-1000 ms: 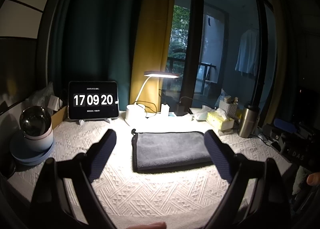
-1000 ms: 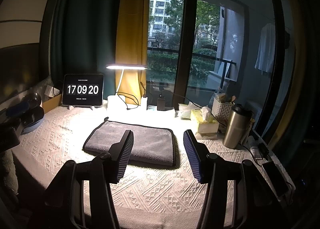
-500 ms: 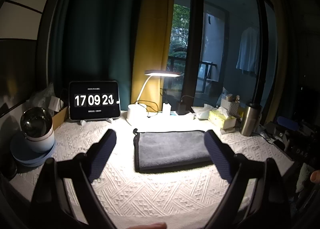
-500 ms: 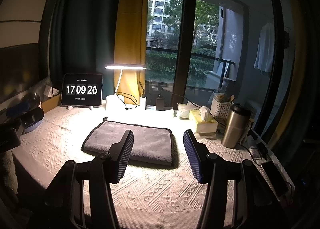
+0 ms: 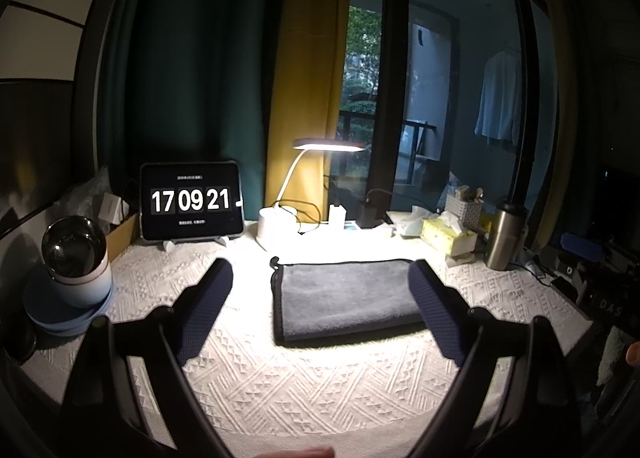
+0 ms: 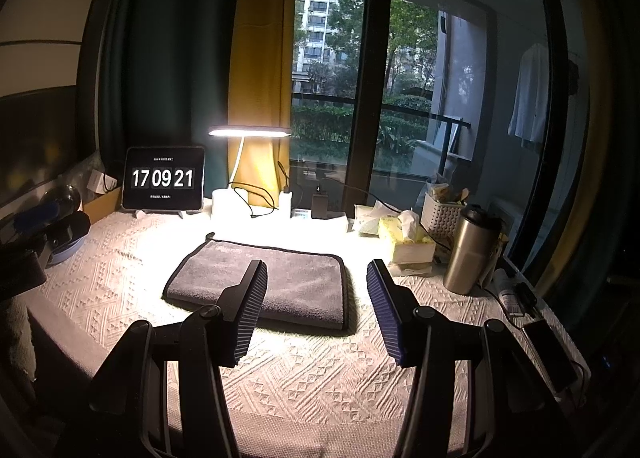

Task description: Fold towel

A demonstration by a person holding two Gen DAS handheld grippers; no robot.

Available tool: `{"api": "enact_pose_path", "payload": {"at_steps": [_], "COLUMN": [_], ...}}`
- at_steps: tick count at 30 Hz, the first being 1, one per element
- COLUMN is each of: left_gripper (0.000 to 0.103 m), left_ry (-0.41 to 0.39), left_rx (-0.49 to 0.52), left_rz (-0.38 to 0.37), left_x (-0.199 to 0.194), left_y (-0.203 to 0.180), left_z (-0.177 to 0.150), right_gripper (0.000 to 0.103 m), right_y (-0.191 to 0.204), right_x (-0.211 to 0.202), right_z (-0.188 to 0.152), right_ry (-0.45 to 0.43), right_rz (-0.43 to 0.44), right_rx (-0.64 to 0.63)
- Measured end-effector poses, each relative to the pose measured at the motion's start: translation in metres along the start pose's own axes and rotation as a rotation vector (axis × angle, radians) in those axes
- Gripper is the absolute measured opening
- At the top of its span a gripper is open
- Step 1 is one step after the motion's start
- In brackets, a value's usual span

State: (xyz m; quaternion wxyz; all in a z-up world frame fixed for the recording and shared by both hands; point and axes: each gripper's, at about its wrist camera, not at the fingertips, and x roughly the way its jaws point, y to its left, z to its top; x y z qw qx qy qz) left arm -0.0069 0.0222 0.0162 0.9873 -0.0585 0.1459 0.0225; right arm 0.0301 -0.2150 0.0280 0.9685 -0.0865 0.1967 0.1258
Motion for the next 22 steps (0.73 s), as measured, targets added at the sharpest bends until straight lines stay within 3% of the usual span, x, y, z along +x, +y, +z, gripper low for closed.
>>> {"api": "enact_pose_path", "payload": {"at_steps": [17,22], "left_gripper": [0.09,0.09], "left_ry": [-0.001,-0.019], "left_rx": [0.007,0.013], "left_rz": [-0.007,-0.042], "left_x": [0.0022,0.0004], "left_y": [-0.0026,-0.0061], "left_z": [0.0004,-0.0027], "right_gripper": [0.055,0.055], "right_y": [-0.0003,-0.0006], "right_x": [0.0003,0.0006], "right_z": [0.0005,-0.003], "right_ry": [0.002,0.004], "right_rz": [0.001,0.007], "right_rx": [0.001,0.001]}}
